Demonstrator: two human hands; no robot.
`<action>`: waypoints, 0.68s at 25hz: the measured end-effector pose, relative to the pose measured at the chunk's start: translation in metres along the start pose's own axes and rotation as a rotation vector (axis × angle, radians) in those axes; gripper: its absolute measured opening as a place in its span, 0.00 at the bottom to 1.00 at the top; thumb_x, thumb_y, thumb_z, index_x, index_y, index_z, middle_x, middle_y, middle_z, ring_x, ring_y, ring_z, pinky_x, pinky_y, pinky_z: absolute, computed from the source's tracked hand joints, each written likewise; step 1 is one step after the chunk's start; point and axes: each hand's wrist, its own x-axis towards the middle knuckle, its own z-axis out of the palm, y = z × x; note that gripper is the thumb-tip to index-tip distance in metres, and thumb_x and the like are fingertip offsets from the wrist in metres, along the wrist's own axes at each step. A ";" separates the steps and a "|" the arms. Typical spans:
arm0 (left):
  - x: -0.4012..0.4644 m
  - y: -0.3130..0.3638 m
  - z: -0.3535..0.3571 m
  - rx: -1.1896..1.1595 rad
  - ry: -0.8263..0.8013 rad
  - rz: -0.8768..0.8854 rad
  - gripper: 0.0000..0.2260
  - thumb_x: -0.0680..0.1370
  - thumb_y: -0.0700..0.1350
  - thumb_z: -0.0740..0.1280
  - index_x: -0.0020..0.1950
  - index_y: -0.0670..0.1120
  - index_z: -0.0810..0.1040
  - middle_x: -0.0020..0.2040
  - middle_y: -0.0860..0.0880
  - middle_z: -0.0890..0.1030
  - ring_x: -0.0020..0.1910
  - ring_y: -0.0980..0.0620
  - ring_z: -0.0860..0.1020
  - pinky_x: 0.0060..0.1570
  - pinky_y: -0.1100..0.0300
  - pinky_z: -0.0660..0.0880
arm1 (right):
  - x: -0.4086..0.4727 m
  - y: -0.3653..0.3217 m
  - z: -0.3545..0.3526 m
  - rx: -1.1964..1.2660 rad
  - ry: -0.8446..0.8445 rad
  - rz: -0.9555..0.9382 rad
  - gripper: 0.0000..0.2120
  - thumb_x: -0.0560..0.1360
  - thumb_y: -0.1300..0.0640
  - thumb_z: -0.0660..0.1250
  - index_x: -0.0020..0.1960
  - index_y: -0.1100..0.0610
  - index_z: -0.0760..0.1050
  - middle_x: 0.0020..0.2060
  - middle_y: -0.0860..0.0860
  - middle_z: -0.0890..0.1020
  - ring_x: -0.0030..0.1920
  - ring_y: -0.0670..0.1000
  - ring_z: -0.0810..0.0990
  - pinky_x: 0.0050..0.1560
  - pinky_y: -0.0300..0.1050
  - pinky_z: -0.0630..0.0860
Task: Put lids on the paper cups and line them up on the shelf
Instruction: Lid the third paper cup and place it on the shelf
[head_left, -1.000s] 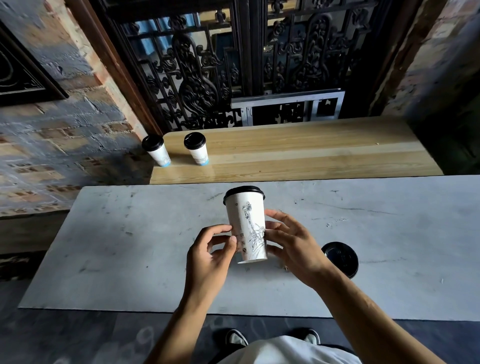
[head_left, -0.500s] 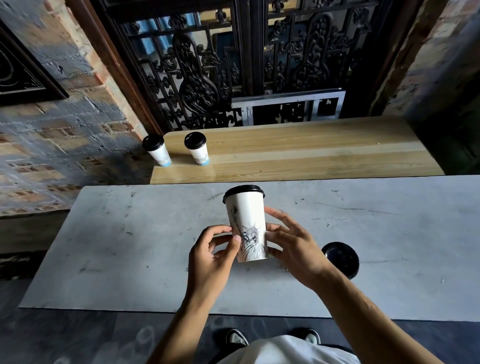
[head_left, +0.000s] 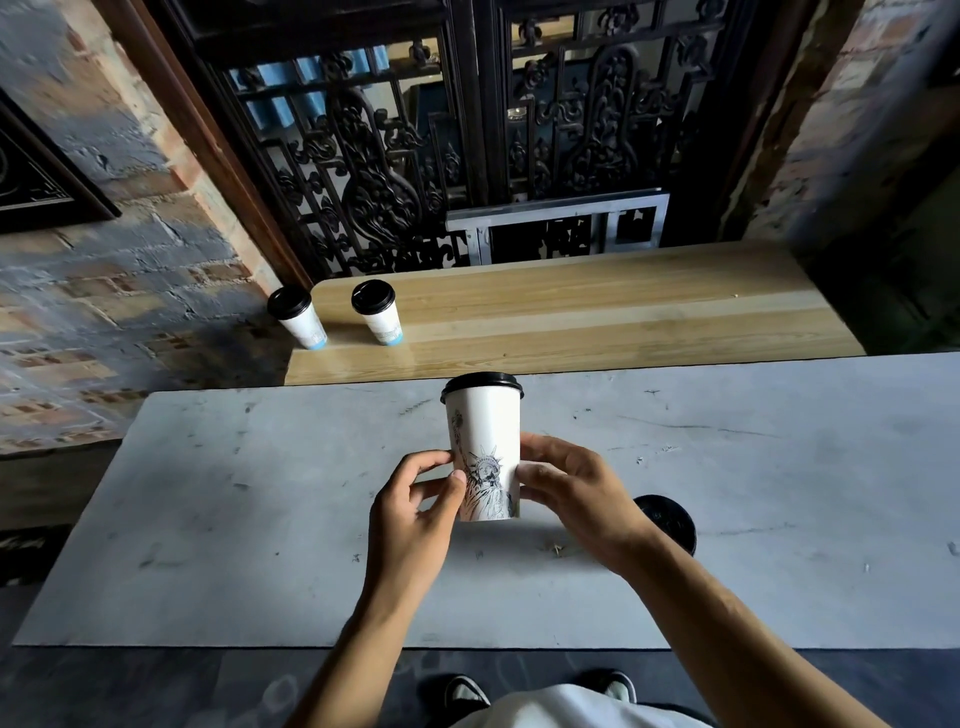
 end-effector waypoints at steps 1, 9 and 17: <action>0.002 0.001 0.003 0.012 -0.009 -0.005 0.07 0.78 0.41 0.72 0.53 0.53 0.80 0.52 0.49 0.86 0.47 0.54 0.85 0.48 0.54 0.82 | 0.002 -0.004 -0.004 -0.027 0.011 0.009 0.23 0.73 0.60 0.71 0.68 0.60 0.78 0.57 0.60 0.86 0.59 0.59 0.85 0.62 0.51 0.81; 0.020 0.031 0.037 -0.034 -0.116 -0.048 0.16 0.75 0.32 0.72 0.57 0.48 0.77 0.51 0.51 0.87 0.48 0.59 0.85 0.44 0.70 0.78 | 0.034 -0.042 -0.035 -0.437 -0.017 0.007 0.29 0.67 0.59 0.79 0.67 0.55 0.76 0.50 0.51 0.86 0.53 0.50 0.85 0.54 0.56 0.85; 0.108 0.005 0.058 0.078 -0.209 -0.202 0.26 0.70 0.35 0.78 0.63 0.50 0.73 0.61 0.51 0.83 0.53 0.53 0.85 0.46 0.61 0.82 | 0.123 -0.048 -0.053 -0.731 -0.053 0.123 0.15 0.68 0.60 0.77 0.51 0.49 0.81 0.52 0.50 0.87 0.54 0.52 0.86 0.59 0.52 0.79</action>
